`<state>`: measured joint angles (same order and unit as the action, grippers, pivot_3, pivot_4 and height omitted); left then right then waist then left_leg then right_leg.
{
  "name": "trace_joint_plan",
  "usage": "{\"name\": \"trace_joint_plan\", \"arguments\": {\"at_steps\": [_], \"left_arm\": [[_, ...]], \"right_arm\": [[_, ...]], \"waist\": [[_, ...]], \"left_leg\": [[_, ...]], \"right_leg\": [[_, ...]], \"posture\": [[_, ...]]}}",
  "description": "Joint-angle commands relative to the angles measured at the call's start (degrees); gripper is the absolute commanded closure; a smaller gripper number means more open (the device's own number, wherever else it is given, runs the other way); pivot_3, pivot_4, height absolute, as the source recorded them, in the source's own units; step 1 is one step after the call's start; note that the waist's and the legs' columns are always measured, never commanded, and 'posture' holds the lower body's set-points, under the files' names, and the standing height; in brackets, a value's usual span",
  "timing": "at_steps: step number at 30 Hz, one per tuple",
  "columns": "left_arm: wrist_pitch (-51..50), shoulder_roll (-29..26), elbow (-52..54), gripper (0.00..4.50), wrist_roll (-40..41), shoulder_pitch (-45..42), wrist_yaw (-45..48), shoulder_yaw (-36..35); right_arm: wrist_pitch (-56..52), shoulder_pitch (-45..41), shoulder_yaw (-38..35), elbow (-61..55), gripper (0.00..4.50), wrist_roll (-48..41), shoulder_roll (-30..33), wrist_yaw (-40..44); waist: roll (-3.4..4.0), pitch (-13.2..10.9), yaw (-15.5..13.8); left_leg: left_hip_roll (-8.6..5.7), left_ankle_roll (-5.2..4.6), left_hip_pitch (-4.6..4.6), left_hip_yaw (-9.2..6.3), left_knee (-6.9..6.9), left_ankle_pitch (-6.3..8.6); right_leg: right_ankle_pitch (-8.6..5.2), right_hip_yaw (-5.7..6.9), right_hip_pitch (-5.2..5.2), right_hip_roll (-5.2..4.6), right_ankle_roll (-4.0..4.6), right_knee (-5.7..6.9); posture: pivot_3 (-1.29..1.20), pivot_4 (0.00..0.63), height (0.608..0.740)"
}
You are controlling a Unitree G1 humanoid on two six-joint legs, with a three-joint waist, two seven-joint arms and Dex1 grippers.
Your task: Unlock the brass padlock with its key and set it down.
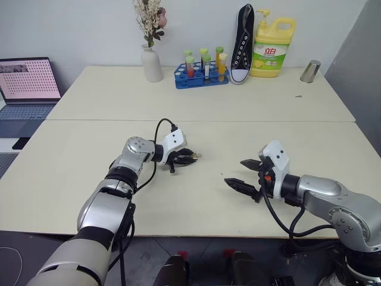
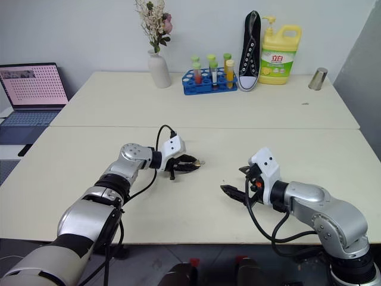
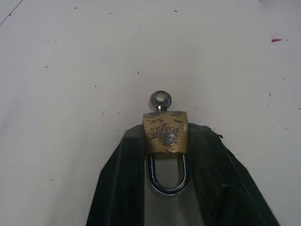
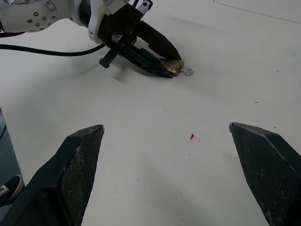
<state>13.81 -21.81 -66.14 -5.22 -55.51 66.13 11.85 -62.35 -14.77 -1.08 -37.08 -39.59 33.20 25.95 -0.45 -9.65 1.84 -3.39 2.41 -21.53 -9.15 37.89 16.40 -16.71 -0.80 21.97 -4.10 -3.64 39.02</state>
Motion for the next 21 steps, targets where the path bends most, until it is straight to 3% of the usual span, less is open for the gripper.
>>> {"name": "trace_joint_plan", "arguments": {"at_steps": [1, 6, 11, 14, 16, 21], "left_arm": [[-1.55, -0.92, -1.91, 3.54, -3.47, 2.08, 0.02, 2.16], [4.4, -1.98, 5.83, 3.54, -0.5, 6.4, 4.06, 1.01], [16.79, -5.15, 31.5, 3.54, 4.44, 18.37, 1.33, -1.95], [21.4, -5.06, 39.16, 3.54, 6.21, 22.06, -2.08, -3.43], [24.75, -5.33, 43.5, 3.54, 5.43, 24.16, -5.4, -3.94], [45.05, -6.26, 51.83, 3.54, -5.83, 28.52, -17.75, -6.44]], "right_arm": [[-0.01, -0.62, -1.89, -2.15, 0.0, -1.61, 0.34, -0.03], [1.95, 0.82, -1.6, -3.06, 0.0, -0.6, 2.24, 1.41], [12.66, 6.6, -2.17, -4.43, 0.0, 4.22, 5.38, 5.34], [15.08, 8.25, -2.34, -4.35, 0.0, 4.5, 6.09, 6.91], [13.62, 8.77, -3.19, -4.45, 0.0, 0.92, 6.43, 9.11], [9.08, 6.83, -3.75, -3.93, 0.0, -8.17, 3.5, 8.28]], "waist": [[0.0, 0.02, 0.0], [0.0, 0.02, 0.23], [-0.03, 0.0, 0.3], [-0.05, -0.03, -0.21], [-0.07, -0.03, -0.42], [-0.07, -0.03, -0.32]], "left_leg": [[0.0, 0.0, 0.04, 0.0, -0.01, 0.0], [0.01, 0.0, 0.06, 0.01, -0.02, 0.0], [0.15, 0.17, -0.28, -0.01, -0.11, -0.08], [0.2, 0.25, -0.41, -0.02, -0.05, -0.13], [0.19, 0.16, -0.41, -0.02, 0.0, -0.08], [0.14, 0.03, -0.35, -0.01, -0.04, -0.01]], "right_leg": [[0.0, -0.01, -0.04, 0.0, 0.0, 0.0], [0.0, -0.04, -0.04, 0.0, 0.01, -0.01], [0.01, -0.13, 0.34, -0.05, 0.03, -0.07], [0.02, -0.13, 0.37, -0.19, 0.04, -0.12], [0.02, -0.12, 0.3, -0.22, 0.03, -0.13], [0.02, -0.12, 0.27, -0.21, 0.03, -0.16]], "posture": [[0.0, 0.15, 0.74], [0.0, 0.15, 0.74], [0.0, 0.15, 0.74], [0.0, 0.15, 0.74], [0.0, 0.15, 0.74], [0.0, 0.15, 0.74]]}}
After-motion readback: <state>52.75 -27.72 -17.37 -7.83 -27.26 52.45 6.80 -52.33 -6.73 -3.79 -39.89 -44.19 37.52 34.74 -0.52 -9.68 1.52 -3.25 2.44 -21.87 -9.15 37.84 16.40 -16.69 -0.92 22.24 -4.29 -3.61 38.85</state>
